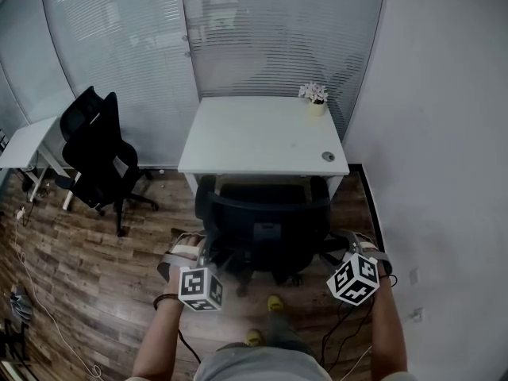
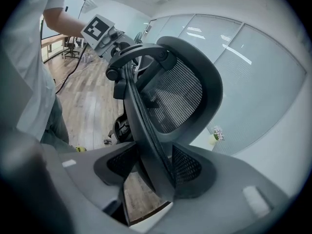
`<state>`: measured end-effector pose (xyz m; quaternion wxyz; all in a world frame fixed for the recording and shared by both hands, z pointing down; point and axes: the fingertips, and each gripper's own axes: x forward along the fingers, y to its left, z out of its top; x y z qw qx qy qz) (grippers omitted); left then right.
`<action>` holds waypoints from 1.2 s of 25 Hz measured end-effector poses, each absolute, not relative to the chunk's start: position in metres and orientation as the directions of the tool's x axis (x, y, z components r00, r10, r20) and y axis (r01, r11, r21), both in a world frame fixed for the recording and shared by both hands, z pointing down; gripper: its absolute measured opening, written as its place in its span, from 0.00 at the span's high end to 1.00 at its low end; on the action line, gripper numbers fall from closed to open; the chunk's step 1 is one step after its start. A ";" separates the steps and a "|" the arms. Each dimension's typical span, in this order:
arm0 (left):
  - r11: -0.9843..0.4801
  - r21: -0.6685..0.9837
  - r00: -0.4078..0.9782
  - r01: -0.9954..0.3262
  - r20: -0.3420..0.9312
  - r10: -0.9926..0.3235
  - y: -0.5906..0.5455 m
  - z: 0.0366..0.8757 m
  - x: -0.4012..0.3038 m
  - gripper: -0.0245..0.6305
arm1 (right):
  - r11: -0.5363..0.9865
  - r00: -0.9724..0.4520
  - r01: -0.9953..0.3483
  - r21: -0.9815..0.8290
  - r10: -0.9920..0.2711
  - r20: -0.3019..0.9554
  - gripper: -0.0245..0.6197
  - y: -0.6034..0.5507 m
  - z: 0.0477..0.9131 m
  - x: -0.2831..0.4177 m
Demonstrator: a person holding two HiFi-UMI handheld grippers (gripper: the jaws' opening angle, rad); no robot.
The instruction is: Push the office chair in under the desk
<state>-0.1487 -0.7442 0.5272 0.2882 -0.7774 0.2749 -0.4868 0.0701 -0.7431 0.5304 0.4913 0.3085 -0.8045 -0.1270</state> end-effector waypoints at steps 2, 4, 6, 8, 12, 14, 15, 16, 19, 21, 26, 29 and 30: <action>-0.681 -0.716 0.373 -0.151 0.597 -0.710 -0.748 0.528 -0.149 0.62 | 0.778 -0.327 -0.372 0.506 -0.621 0.713 0.61 -0.747 0.531 0.070; -0.685 -0.712 0.368 -0.155 0.601 -0.709 -0.750 0.528 -0.151 0.62 | 0.783 -0.327 -0.371 0.500 -0.614 0.718 0.61 -0.749 0.532 0.068; -0.685 -0.711 0.367 -0.159 0.601 -0.709 -0.752 0.528 -0.153 0.62 | 0.786 -0.333 -0.363 0.500 -0.610 0.719 0.61 -0.750 0.531 0.066; -0.682 -0.715 0.371 -0.156 0.597 -0.711 -0.754 0.529 -0.155 0.62 | 0.780 -0.335 -0.365 0.508 -0.619 0.710 0.61 -0.751 0.531 0.064; -0.682 -0.714 0.367 -0.158 0.599 -0.712 -0.757 0.529 -0.154 0.61 | 0.769 -0.340 -0.371 0.520 -0.634 0.695 0.61 -0.753 0.531 0.064; -0.675 -0.720 0.367 -0.163 0.591 -0.719 -0.758 0.529 -0.154 0.61 | 0.768 -0.345 -0.366 0.525 -0.636 0.690 0.61 -0.754 0.531 0.064; -0.674 -0.720 0.366 -0.164 0.590 -0.719 -0.758 0.529 -0.154 0.60 | 0.766 -0.348 -0.364 0.530 -0.640 0.685 0.61 -0.753 0.531 0.064; -0.675 -0.719 0.367 -0.165 0.590 -0.719 -0.758 0.529 -0.153 0.60 | 0.761 -0.350 -0.363 0.537 -0.646 0.679 0.61 -0.753 0.530 0.065; -0.674 -0.715 0.384 -0.184 0.579 -0.719 -0.756 0.528 -0.152 0.59 | 0.742 -0.347 -0.360 0.566 -0.669 0.657 0.61 -0.750 0.529 0.065; -0.688 -0.691 0.409 -0.221 0.574 -0.709 -0.753 0.525 -0.152 0.56 | 0.730 -0.342 -0.356 0.584 -0.683 0.645 0.61 -0.747 0.528 0.064; -0.718 -0.625 0.465 -0.307 0.559 -0.686 -0.747 0.513 -0.154 0.54 | 0.697 -0.366 -0.400 0.596 -0.717 0.593 0.62 -0.735 0.511 0.066; -0.698 -0.608 0.480 -0.378 0.516 -0.710 -0.742 0.504 -0.157 0.54 | 0.672 -0.394 -0.470 0.572 -0.740 0.546 0.62 -0.727 0.498 0.068; -0.690 -0.600 0.486 -0.405 0.497 -0.719 -0.741 0.500 -0.157 0.56 | 0.658 -0.394 -0.493 0.569 -0.752 0.528 0.62 -0.726 0.494 0.070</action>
